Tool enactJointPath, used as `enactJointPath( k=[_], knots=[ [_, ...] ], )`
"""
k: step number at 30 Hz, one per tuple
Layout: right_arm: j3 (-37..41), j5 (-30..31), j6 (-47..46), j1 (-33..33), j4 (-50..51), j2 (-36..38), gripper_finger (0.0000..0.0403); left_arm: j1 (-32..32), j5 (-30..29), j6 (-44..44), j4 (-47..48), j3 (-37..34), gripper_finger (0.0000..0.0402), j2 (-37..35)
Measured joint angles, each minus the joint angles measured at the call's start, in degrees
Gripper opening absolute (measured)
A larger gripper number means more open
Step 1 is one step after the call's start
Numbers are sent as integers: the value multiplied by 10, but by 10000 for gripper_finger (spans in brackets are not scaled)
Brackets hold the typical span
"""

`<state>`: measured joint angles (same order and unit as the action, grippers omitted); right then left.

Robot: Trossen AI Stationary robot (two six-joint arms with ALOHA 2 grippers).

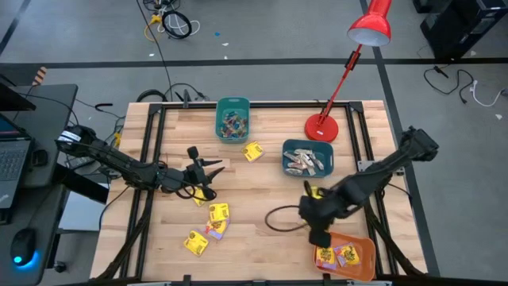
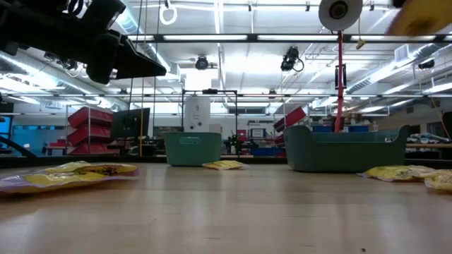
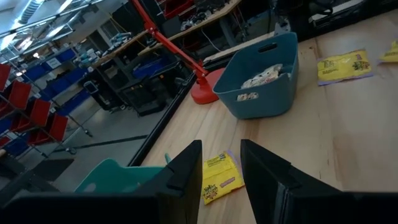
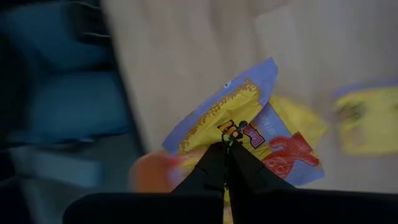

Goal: Sort candy
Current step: Put the yellow candy bag into the orange bin

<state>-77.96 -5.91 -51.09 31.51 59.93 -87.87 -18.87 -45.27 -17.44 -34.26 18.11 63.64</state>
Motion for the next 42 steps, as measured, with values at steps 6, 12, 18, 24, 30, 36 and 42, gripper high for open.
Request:
enactJointPath(
  k=[6, 12, 18, 24, 30, 36, 42],
  knots=[
    [0, -18, -164, 87, -10, 46, 0, 0, 12, 17, 0, 0, 113, 0],
    [0, -17, -295, 184, -9, 54, 0, 0, 12, 31, 0, 0, 113, 0],
    [0, 13, -362, 235, -2, 23, 0, 0, 12, 31, -1, 0, 113, 0],
    [1, 15, -359, 243, -2, -18, 0, 0, 12, 31, 0, 0, 113, 0],
    [10, 20, -332, 243, 3, -32, 0, 0, 12, 32, -1, 0, 113, 0],
    [32, 22, -292, 233, 17, -33, 0, 0, 12, 50, -1, 0, 113, 0],
    [52, 16, -286, 219, 13, -33, 0, 0, 19, 57, 3, 0, 113, 5]
  ],
)
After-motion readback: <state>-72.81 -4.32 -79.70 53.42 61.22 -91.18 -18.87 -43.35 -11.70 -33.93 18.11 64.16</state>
